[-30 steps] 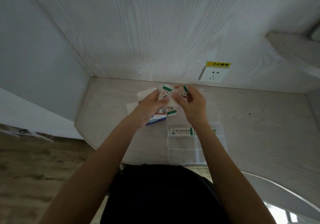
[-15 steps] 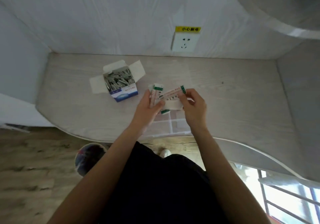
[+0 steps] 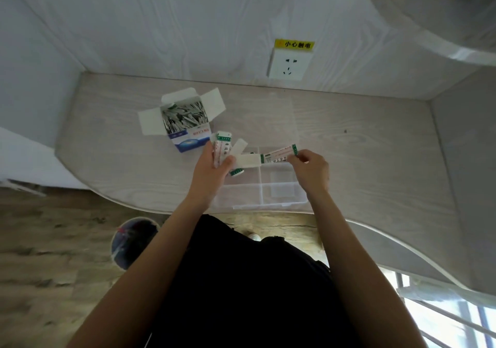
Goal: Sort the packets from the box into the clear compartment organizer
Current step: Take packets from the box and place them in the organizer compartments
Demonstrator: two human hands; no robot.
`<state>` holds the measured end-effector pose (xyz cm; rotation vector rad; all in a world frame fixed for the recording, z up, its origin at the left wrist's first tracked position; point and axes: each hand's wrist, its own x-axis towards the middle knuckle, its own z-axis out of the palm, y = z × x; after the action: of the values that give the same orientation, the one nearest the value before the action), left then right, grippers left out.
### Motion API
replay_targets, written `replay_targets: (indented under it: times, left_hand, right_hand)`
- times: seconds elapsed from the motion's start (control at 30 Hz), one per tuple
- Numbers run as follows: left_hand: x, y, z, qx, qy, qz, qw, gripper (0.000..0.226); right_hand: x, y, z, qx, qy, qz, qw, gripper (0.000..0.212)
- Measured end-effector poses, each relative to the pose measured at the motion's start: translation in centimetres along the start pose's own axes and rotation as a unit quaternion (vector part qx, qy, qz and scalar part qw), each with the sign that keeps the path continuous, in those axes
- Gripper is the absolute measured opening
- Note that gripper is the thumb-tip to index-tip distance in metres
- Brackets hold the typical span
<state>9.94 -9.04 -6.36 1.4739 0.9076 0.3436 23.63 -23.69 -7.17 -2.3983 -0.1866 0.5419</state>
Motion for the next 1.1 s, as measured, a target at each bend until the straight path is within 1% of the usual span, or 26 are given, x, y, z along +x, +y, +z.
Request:
replay_targets:
  times: [0.13, 0.23, 0.3, 0.37, 0.43, 0.5, 0.7, 0.83, 0.93, 1.0, 1.03, 1.07, 1.1]
  left_hand:
    - [0.2, -0.1, -0.2, -0.004, -0.014, -0.009, 1.000, 0.025]
    - [0.2, -0.2, -0.1, -0.005, -0.017, -0.016, 1.000, 0.026]
    - [0.3, -0.2, 0.0, 0.002, -0.024, -0.018, 1.000, 0.024]
    - [0.3, -0.1, 0.2, 0.009, -0.031, -0.021, 0.999, 0.025]
    - [0.4, 0.0, 0.4, 0.004, -0.038, -0.023, 0.999, 0.026]
    - [0.4, 0.1, 0.5, -0.003, -0.044, -0.023, 0.999, 0.025]
    - [0.8, 0.0, 0.7, -0.009, -0.047, -0.032, 0.998, 0.022]
    - [0.8, 0.0, 0.8, -0.017, -0.051, -0.038, 0.998, 0.023]
    - [0.8, -0.1, 0.8, -0.021, -0.050, -0.042, 0.998, 0.024]
    - [0.8, -0.2, 0.7, -0.024, -0.050, -0.045, 0.997, 0.023]
    - [0.8, -0.2, 0.7, -0.027, -0.045, -0.044, 0.998, 0.023]
    - [0.9, -0.1, 0.8, -0.032, -0.037, -0.041, 0.998, 0.024]
    - [0.8, 0.0, 0.8, -0.040, -0.028, -0.040, 0.998, 0.024]
  right_hand:
    - [0.1, -0.5, 0.1, -0.118, 0.004, -0.022, 0.993, 0.029]
    - [-0.2, -0.8, -0.7, -0.225, 0.037, -0.061, 0.972, 0.040]
    - [-0.4, -0.8, -1.2, -0.281, 0.078, -0.089, 0.952, 0.041]
    - [-0.3, -0.6, -1.1, -0.291, 0.112, -0.147, 0.939, 0.035]
    - [0.0, -0.1, -0.5, -0.278, 0.112, -0.229, 0.926, 0.027]
    - [0.2, 0.4, 0.2, -0.264, 0.100, -0.277, 0.919, 0.022]
    - [-0.2, 1.9, 1.0, -0.260, 0.086, -0.298, 0.914, 0.029]
    - [0.2, 1.8, 0.9, -0.208, 0.088, -0.315, 0.922, 0.026]
    - [0.9, 1.3, 1.0, -0.187, 0.107, -0.305, 0.927, 0.011]
    - [1.1, 0.4, 0.8, -0.159, 0.095, -0.277, 0.943, 0.010]
    - [0.8, -0.3, 0.6, -0.109, 0.071, -0.252, 0.959, 0.012]
    - [0.3, -1.1, 0.4, -0.032, 0.030, -0.213, 0.976, 0.014]
    - [-0.4, -2.0, 0.3, 0.053, -0.036, -0.164, 0.984, 0.017]
